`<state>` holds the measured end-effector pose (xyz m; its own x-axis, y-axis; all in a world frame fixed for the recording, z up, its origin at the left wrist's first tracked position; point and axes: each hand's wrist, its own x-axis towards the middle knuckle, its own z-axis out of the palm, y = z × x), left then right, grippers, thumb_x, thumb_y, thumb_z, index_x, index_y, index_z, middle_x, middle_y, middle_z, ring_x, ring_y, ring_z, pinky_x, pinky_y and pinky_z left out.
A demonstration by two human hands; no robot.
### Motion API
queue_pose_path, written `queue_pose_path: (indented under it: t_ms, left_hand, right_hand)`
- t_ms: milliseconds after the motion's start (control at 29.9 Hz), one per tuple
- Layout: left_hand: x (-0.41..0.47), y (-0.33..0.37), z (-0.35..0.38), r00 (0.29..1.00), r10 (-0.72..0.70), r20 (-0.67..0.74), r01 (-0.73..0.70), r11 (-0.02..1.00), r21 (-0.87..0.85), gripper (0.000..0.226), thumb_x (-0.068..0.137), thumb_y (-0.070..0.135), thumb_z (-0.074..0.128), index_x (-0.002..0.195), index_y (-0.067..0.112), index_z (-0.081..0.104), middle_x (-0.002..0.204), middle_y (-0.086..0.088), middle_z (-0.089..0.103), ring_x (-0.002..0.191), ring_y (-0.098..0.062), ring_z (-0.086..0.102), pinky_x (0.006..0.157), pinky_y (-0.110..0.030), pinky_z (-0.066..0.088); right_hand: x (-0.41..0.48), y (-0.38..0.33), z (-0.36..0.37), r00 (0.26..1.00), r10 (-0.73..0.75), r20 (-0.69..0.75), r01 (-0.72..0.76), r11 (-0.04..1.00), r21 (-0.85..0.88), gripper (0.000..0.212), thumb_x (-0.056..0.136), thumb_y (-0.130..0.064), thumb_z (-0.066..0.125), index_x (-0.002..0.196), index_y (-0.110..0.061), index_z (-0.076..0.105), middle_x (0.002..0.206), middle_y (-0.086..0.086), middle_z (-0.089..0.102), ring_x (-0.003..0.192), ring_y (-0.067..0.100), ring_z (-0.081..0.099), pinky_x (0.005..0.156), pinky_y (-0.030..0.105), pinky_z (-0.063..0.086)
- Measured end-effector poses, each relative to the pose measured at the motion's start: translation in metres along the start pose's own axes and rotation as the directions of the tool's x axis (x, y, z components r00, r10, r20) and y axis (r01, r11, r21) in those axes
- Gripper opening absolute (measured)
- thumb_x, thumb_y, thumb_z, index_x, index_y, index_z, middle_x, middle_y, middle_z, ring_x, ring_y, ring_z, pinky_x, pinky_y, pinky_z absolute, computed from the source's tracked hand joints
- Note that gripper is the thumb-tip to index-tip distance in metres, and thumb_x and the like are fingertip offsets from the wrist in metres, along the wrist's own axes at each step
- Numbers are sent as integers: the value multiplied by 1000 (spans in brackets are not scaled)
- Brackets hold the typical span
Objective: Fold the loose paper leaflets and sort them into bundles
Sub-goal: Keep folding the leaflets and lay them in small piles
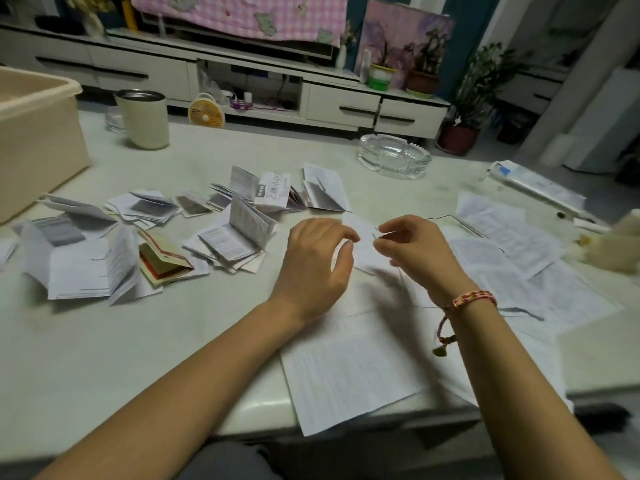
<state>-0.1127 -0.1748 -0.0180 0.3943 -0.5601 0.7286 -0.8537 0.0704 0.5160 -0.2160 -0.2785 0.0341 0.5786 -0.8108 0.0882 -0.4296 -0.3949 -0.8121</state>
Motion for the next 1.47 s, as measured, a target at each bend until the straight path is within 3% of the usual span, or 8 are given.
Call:
queue_pose_path:
  t_ms: [234,435,636,1071,1172,1272,1372,1473]
  left_hand:
    - [-2,8,6,980,-89,177,97,995,-36,26,87,19,44,98,9,66,103,-2,66,102,-18,54,86,-17,26]
    - [-3,7,3,969,-126,213,137,990,-41,31,86,22,40,101,9,64,104,0,64,104,-17,53,88,-20,27]
    - [-3,9,4,955,-151,256,168,985,-44,35,85,25,37,104,10,62,107,1,63,105,-14,51,90,-22,30]
    - [2,21,5,891,-364,273,447,812,-375,14,92,9,53,90,18,63,96,7,65,93,-10,59,83,-15,44]
    - [7,29,3,749,-477,460,652,408,-639,9,88,19,61,93,12,64,101,-7,67,103,-23,63,88,-29,52]
    - [7,28,4,597,-410,689,786,130,-604,70,53,55,81,106,14,62,118,-12,62,111,-27,61,93,-39,50]
    - [3,31,3,552,-221,804,826,12,-564,80,45,64,81,112,23,67,124,-13,61,111,-29,59,96,-46,48]
    - [3,32,0,564,-162,810,808,-95,-582,68,55,59,77,114,28,67,124,-5,63,115,-27,59,101,-54,40]
  right_hand:
    - [-32,50,-53,976,144,164,-70,918,-391,85,76,-38,74,144,-16,27,150,4,32,134,22,35,104,31,31]
    - [-36,62,-40,994,74,83,-11,805,-593,46,90,-39,55,124,-9,47,128,10,53,112,26,50,87,30,38]
    - [-33,63,-29,987,136,89,-45,759,-649,84,72,-72,55,127,-10,42,126,8,49,112,27,47,93,40,42]
    - [-29,47,-42,981,-112,-160,-8,797,-604,17,97,-9,33,89,-9,48,86,4,48,82,26,47,62,30,28]
    - [-46,11,-38,941,-244,-233,163,934,-318,28,99,-13,34,73,-15,43,70,-3,45,66,14,42,58,27,28]
    - [-61,-19,-27,974,-101,-203,167,924,343,27,100,-19,37,86,-12,59,90,12,64,82,24,59,75,37,48]
    - [-66,-31,-26,989,111,94,-135,459,878,26,100,-15,36,105,-8,60,108,14,67,100,28,63,89,45,51]
    - [-65,-27,-24,959,140,245,-265,149,953,28,99,-10,34,112,0,57,110,16,66,98,29,63,84,46,50]
